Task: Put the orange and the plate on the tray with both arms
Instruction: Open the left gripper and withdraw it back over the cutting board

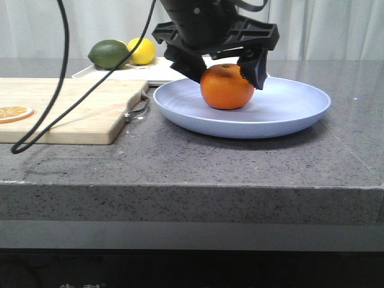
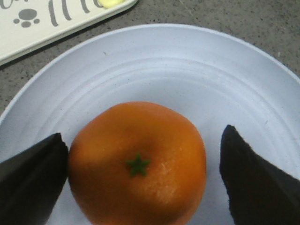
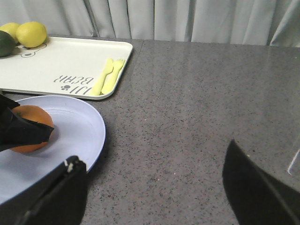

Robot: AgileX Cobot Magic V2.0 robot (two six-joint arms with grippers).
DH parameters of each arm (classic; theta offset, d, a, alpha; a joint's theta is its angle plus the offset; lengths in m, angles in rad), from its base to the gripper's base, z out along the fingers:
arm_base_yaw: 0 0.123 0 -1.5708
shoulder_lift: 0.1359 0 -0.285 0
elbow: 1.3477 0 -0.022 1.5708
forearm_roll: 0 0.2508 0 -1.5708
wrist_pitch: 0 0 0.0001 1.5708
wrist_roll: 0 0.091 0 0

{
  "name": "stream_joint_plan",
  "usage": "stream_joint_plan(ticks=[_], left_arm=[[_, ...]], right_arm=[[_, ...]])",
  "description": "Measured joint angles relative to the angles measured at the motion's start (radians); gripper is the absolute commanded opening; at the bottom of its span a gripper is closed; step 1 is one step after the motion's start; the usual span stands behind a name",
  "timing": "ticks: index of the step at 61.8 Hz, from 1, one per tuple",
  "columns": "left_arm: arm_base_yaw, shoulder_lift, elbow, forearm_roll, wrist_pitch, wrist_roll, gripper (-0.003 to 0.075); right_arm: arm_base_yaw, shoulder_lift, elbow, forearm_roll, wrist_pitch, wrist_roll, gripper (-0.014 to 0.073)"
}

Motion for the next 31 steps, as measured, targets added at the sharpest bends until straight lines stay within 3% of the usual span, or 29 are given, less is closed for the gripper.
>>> stream_joint_plan(ticks=[22,27,31], left_arm=[[-0.005,-0.053,-0.149,0.065,0.199,0.011,0.0624],[-0.005,-0.076,-0.155,0.067,0.226,0.026,0.0572],[-0.005,-0.093,-0.159,0.07,0.251,0.035,0.0487]], right_arm=[[0.0,0.0,0.0,0.0,0.0,0.0,0.0603],[0.0,0.0,0.0,0.0,0.0,0.0,0.0603],[0.0,0.0,0.0,0.0,0.0,0.0,0.0603]])
